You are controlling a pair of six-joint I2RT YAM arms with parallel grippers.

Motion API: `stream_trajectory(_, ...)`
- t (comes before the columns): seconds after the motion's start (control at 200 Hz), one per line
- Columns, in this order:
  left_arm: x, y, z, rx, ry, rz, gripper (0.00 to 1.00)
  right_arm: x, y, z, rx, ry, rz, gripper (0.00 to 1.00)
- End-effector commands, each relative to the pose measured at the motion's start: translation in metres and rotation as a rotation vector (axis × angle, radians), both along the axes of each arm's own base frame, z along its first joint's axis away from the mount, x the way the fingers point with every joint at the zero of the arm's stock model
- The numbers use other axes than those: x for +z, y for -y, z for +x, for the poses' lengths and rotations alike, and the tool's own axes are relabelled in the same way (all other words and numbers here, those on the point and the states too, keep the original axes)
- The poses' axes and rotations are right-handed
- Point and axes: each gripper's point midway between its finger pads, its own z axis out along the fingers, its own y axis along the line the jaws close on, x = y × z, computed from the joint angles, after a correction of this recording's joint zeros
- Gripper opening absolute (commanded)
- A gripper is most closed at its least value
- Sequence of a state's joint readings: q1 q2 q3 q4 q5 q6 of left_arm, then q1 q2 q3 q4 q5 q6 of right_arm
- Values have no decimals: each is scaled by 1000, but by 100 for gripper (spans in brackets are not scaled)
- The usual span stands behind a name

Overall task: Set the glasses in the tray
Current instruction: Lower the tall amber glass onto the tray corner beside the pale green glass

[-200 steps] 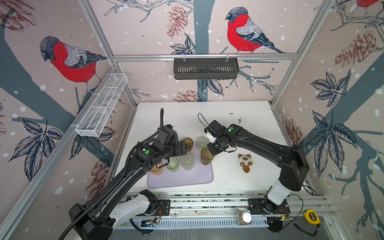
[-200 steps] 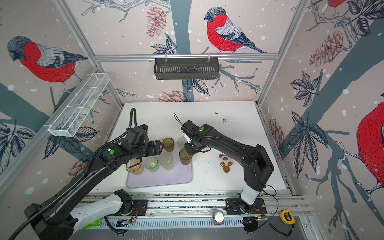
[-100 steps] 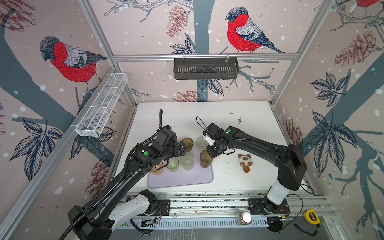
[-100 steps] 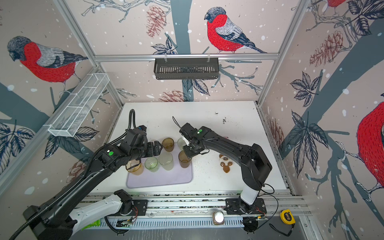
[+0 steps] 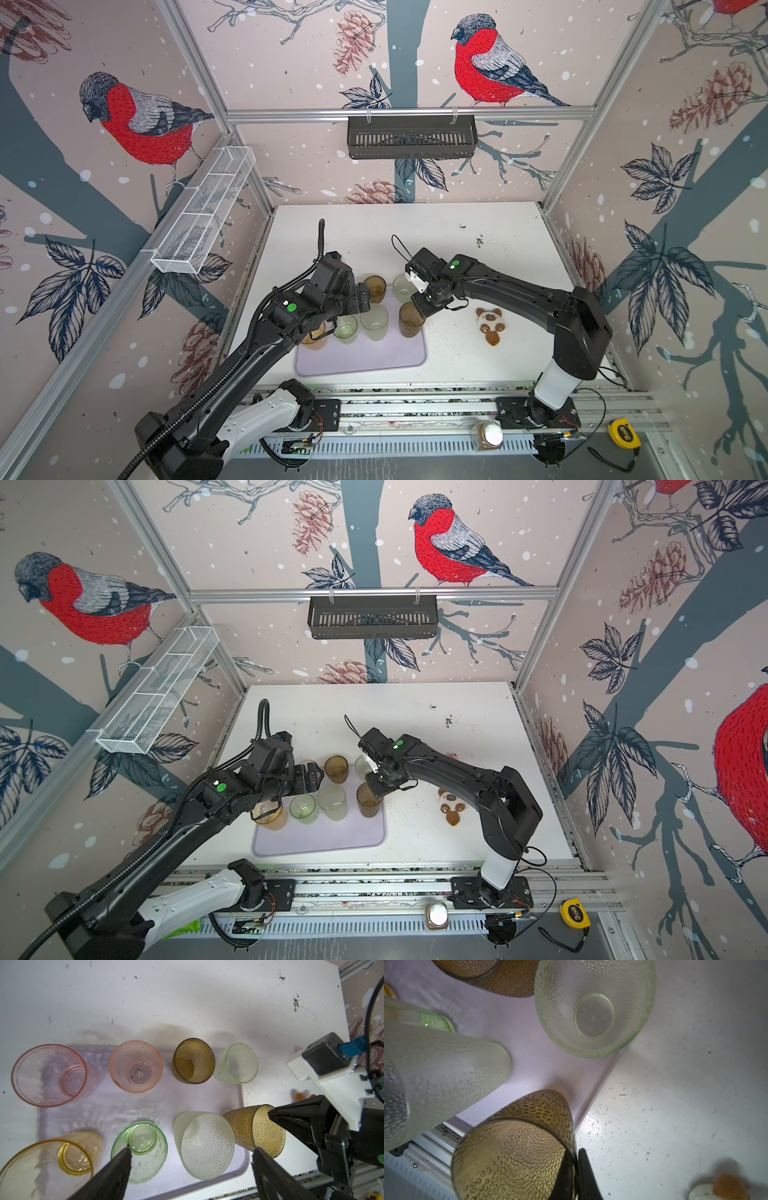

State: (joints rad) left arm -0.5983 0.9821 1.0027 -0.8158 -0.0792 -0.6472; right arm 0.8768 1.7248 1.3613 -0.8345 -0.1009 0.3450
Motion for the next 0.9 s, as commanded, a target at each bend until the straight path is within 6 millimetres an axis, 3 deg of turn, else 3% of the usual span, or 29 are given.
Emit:
stream_trajectory(0.0, 1, -3, 0, 11, 4, 6, 91, 0, -2, 1, -13, 5, 9, 1)
stream_trajectory(0.896, 2, -2, 1, 14, 11, 1, 91, -7, -6, -1, -2, -4, 2, 5)
